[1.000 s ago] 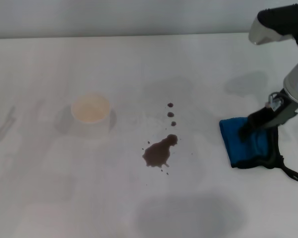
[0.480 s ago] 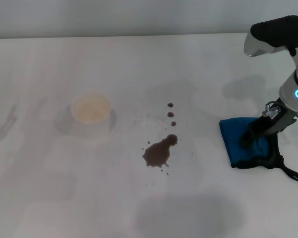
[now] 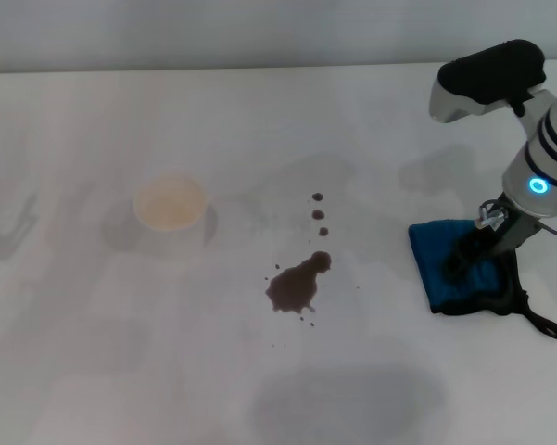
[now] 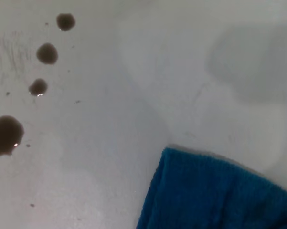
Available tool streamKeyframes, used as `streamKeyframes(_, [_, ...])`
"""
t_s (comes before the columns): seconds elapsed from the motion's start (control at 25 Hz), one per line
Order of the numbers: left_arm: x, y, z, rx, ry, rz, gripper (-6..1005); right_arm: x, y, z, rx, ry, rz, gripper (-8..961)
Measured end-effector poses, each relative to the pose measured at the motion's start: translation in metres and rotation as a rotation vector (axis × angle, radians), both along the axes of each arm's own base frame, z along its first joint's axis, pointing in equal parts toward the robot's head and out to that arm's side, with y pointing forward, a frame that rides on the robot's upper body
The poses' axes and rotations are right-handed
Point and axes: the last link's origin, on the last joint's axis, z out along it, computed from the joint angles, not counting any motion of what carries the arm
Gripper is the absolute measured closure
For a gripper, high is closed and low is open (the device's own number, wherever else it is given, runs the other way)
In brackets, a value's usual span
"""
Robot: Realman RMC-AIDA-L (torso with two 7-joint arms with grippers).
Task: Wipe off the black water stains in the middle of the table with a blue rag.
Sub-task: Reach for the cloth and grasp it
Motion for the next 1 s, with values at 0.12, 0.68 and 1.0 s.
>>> streamKeyframes(0.12, [0.0, 0.0, -0.001, 0.002, 0.012, 0.001, 109, 0.0, 0.001, 0.0, -0.002, -0.005, 0.002, 253])
streamKeyframes(0.68, [-0.002, 0.001, 0.001, 0.015, 0.013, 0.012, 109, -0.005, 0.002, 0.002, -0.016, -0.011, -0.002, 289])
streamKeyframes(1.0, [-0.002, 0.001, 0.002, 0.022, 0.011, 0.013, 109, -0.016, 0.004, 0.007, -0.007, 0.002, 0.021, 320])
